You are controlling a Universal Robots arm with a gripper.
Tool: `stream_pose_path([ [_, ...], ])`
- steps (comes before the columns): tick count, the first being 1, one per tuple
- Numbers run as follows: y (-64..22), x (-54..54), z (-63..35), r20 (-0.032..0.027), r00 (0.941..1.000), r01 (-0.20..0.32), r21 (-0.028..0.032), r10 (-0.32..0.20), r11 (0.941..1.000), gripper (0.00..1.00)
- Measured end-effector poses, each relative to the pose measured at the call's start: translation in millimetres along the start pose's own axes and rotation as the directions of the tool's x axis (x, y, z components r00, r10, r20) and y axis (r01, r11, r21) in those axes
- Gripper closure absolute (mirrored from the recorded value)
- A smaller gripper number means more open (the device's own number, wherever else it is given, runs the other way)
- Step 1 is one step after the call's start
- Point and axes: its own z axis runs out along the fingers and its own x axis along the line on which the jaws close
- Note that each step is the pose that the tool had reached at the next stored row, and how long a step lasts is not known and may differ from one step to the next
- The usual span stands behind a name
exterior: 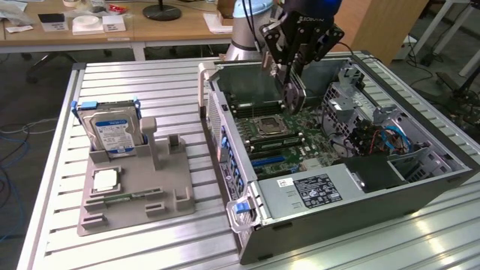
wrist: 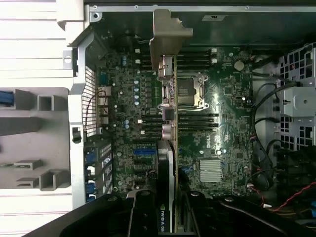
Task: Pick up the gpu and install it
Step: 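Pick up the gpu and move the gpu toward the slot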
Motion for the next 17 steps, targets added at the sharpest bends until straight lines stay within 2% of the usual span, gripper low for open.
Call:
stream_pose_path([
  [8,1.5,-11.8,0.4,0.0,1.0,0.0,-0.0001,0.0,1.0,0.73],
  [17,1.9,-13.1,0.4,0.0,1.0,0.0,0.0,0.0,1.0,0.73],
])
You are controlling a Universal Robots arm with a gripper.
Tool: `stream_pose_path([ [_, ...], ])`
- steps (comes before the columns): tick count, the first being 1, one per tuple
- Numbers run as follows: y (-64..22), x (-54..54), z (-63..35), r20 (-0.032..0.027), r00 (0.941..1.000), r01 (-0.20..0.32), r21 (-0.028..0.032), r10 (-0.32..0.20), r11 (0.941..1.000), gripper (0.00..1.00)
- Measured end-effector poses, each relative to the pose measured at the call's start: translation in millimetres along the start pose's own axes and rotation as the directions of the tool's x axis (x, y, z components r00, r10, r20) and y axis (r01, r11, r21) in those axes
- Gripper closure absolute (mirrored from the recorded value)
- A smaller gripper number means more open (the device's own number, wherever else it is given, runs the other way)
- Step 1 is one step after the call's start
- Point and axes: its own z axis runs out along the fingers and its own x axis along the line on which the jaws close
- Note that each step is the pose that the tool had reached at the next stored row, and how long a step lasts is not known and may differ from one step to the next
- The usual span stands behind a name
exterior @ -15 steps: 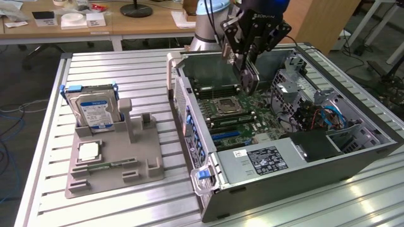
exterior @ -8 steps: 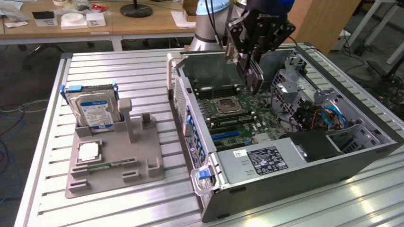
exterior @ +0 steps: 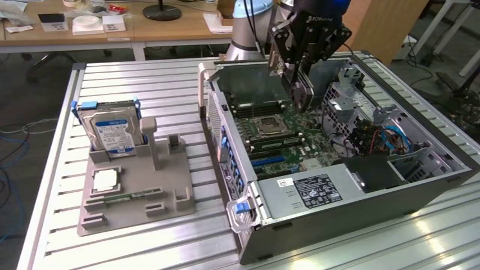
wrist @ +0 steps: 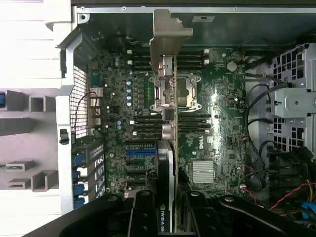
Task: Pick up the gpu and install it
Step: 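Pick up the gpu and move the gpu toward the slot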
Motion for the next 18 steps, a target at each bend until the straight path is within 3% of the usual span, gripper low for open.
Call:
stream_pose_path([
  [6,0.2,-5.7,0.2,0.0,1.0,0.0,-0.0001,0.0,1.0,0.73],
  [18,1.4,-38.1,1.1,0.0,1.0,0.0,0.0,0.0,1.0,0.73],
])
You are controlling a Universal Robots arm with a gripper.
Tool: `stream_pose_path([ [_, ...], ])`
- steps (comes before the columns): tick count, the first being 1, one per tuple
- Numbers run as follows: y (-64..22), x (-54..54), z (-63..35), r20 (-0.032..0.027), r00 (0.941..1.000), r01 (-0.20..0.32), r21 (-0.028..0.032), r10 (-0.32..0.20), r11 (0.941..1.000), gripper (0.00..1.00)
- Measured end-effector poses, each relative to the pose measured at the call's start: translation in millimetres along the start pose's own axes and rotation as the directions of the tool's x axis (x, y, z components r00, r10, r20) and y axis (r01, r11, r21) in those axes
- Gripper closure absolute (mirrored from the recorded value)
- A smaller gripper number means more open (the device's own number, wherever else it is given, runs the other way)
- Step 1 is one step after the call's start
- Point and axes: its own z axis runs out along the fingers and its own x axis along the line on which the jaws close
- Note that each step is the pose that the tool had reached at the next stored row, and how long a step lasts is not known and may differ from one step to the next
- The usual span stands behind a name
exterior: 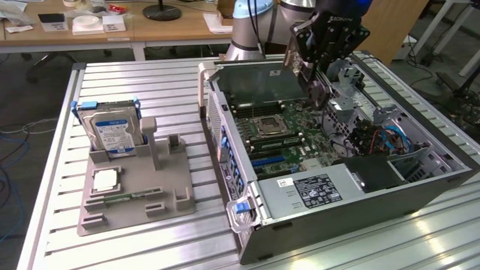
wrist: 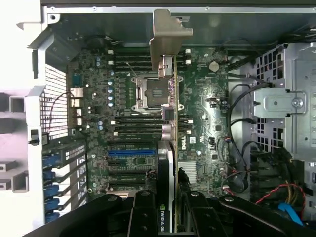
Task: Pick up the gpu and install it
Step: 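Pick up the gpu and move the gpu toward the slot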
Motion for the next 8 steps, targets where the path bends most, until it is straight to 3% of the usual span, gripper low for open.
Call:
stream_pose_path([
  [8,0.4,-10.2,0.3,0.0,1.0,0.0,0.0,0.0,1.0,0.73],
])
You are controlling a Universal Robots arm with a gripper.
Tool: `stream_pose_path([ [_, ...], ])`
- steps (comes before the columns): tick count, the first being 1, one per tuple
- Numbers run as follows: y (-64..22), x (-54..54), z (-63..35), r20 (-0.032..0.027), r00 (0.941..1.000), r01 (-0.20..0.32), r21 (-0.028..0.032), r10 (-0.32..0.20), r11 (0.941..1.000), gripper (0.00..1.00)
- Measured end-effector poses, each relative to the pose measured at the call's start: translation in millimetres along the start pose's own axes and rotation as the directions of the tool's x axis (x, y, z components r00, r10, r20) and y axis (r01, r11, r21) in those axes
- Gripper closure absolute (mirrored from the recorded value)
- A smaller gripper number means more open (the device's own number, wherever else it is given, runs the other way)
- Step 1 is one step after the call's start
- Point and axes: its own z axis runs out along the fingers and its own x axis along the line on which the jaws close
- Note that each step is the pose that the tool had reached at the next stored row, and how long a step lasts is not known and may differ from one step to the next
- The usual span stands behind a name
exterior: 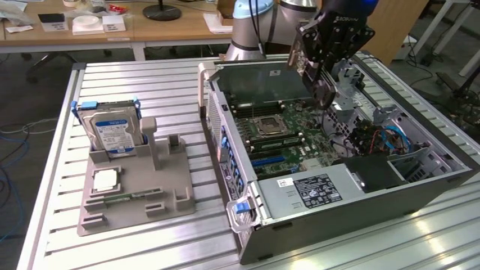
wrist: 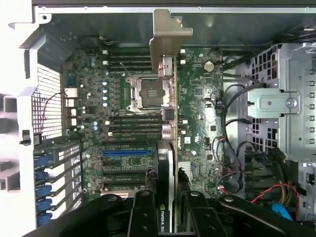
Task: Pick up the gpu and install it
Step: 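Pick up the gpu and move the gpu toward the slot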
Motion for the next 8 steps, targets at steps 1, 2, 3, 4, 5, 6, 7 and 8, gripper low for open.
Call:
stream_pose_path([
  [1,0.1,-2.0,0.1,0.0,1.0,0.0,0.0,0.0,1.0,0.73],
  [2,0.1,-4.1,0.1,0.0,1.0,0.0,-0.0001,0.0,1.0,0.73],
  [3,0.2,-5.7,0.1,0.0,1.0,0.0,0.0,0.0,1.0,0.73],
  [4,0.2,-7.1,0.2,-0.0001,1.0,0.0,0.0,0.0,1.0,0.73],
  [5,0.3,-8.2,0.2,0.0,1.0,0.0,-0.0001,0.0,1.0,0.73],
  [6,0.3,-8.6,0.2,0.0,1.0,0.0,0.0,0.0,1.0,0.73],
  [7,0.3,-8.6,0.2,0.0,1.0,0.0,0.0,0.0,1.0,0.73],
  [8,0.3,-8.6,0.2,0.0,1.0,0.0,0.0,0.0,1.0,0.73],
])
